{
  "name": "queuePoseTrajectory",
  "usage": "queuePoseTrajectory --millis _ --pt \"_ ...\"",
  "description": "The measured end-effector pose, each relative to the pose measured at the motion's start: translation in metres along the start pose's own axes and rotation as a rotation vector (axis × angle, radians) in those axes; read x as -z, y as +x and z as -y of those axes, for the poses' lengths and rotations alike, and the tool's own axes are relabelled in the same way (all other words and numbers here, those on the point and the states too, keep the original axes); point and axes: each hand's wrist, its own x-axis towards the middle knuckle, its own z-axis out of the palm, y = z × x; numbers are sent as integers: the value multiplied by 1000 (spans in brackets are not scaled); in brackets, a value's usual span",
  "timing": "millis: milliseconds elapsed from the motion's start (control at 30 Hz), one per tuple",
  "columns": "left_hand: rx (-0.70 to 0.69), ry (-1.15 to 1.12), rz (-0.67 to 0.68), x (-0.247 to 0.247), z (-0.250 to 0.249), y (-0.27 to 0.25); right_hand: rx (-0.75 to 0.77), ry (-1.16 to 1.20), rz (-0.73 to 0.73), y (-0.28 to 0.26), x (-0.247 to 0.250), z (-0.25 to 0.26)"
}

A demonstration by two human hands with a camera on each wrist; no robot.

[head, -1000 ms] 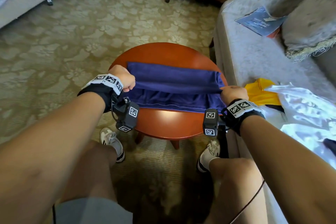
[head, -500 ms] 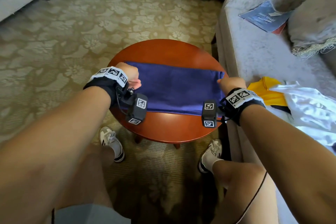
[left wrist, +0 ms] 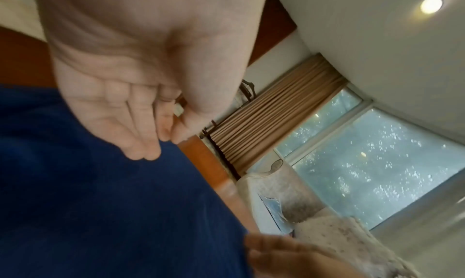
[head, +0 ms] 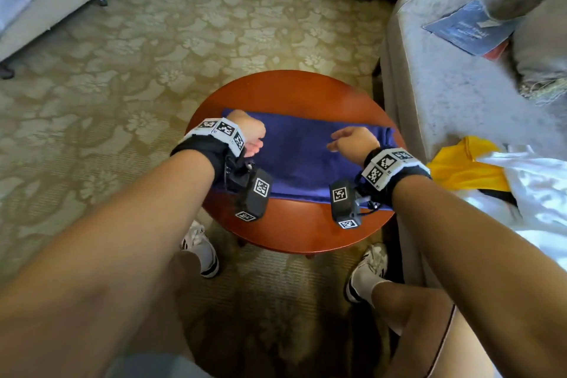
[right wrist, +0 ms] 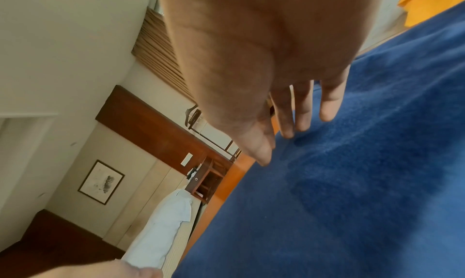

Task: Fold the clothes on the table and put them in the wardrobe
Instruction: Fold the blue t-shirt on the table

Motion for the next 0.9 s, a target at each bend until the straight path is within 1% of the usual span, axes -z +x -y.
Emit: queuePoseTrajectory --millis 33,67,100,167,200,267,333,400,467,567,667,733,767,800,867,900 --pt "-17 7 -2 3 -7 0 -11 16 -13 2 2 -4" --pt "-28 10 37 5 -13 2 -24 37 -29 6 4 -6" --pt "-10 2 81 7 -21 -3 -36 60 -48 10 7 -6" --pt "11 3 119 6 -27 -4 -36 80 -48 22 9 -1" --pt "17 29 145 4 -24 -3 -14 65 -29 27 9 3" --pt "28 116 181 -1 -9 4 82 -3 39 35 1 12" --pt "28 204 170 -6 8 15 175 -79 150 40 -11 17" --pt "-4 301 145 -9 18 30 220 -194 217 48 -21 16" --pt "-80 426 85 -10 14 39 212 -285 187 56 -23 11" --pt "-167 624 37 -11 0 54 168 -371 110 62 -21 5" --pt "-245 766 0 -16 -10 65 79 -462 99 67 -20 3" --pt "-287 738 -69 -15 -13 75 3 -483 106 72 -20 1" --pt "-281 687 -133 -13 -13 77 -29 -488 108 73 -18 0" --pt "-277 622 -231 -10 -11 81 -59 -495 107 77 -16 -3" --pt "-217 497 -408 -3 -8 78 -93 -454 117 80 -12 -6" --pt "-169 427 -441 1 -5 77 -91 -432 110 79 -9 -5"
